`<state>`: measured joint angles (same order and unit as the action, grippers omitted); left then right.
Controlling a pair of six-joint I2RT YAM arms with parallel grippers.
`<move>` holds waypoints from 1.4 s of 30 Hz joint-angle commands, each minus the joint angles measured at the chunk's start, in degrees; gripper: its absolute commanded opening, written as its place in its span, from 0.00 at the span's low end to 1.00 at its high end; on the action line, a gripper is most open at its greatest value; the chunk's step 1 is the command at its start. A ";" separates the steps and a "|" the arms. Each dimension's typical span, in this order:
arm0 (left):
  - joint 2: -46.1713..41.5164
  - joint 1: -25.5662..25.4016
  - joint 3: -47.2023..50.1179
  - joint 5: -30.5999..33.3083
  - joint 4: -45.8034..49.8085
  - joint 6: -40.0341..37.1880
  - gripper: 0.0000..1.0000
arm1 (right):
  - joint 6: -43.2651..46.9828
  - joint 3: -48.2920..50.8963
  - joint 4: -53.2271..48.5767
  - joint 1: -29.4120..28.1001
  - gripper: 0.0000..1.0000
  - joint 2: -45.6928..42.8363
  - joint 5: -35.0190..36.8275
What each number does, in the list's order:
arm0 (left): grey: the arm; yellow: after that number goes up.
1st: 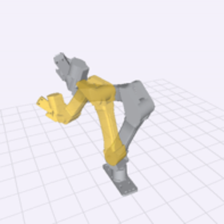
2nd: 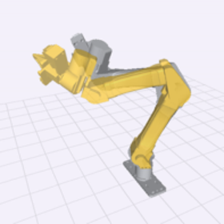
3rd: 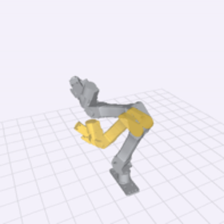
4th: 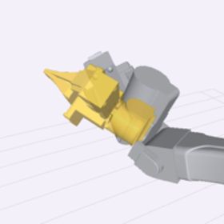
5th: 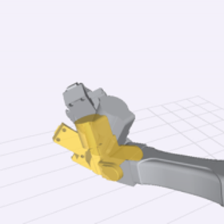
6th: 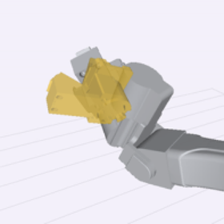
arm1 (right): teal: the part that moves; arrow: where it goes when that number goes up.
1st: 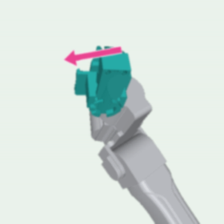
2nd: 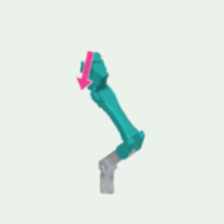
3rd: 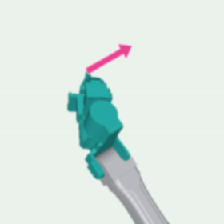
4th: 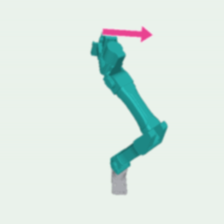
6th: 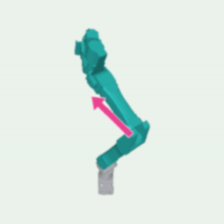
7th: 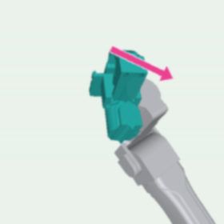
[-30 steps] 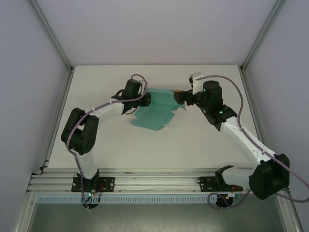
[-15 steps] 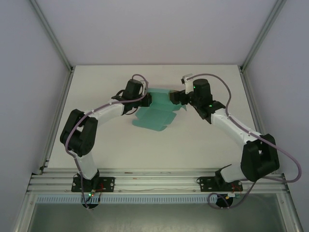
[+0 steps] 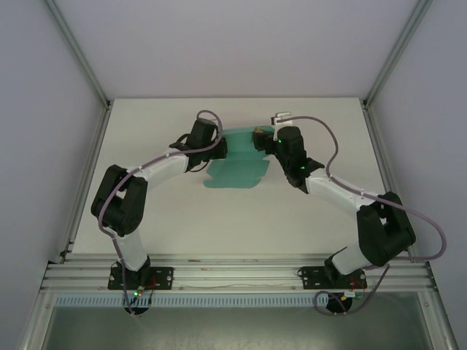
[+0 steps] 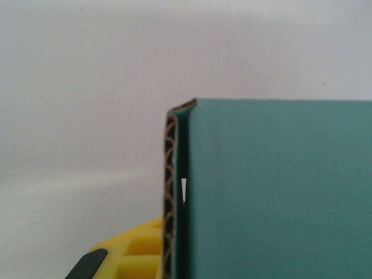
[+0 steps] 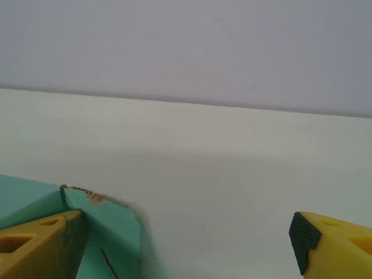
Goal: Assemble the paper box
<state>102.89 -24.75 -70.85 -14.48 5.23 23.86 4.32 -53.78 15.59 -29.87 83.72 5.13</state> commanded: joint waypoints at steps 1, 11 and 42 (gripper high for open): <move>-0.74 -0.94 -1.95 0.91 1.59 -1.59 0.00 | 0.72 0.84 -9.26 0.00 0.92 -6.60 1.74; -2.15 -0.18 -1.22 3.02 2.84 -3.19 0.00 | -1.35 5.25 -27.21 4.38 0.94 -13.70 -3.31; 1.04 -1.02 -2.64 0.09 3.63 -0.73 0.00 | -2.84 1.95 2.10 2.14 0.95 5.87 -9.94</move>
<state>102.89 -25.47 -71.29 -13.04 7.75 21.82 1.69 -49.98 12.93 -27.00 88.58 -7.14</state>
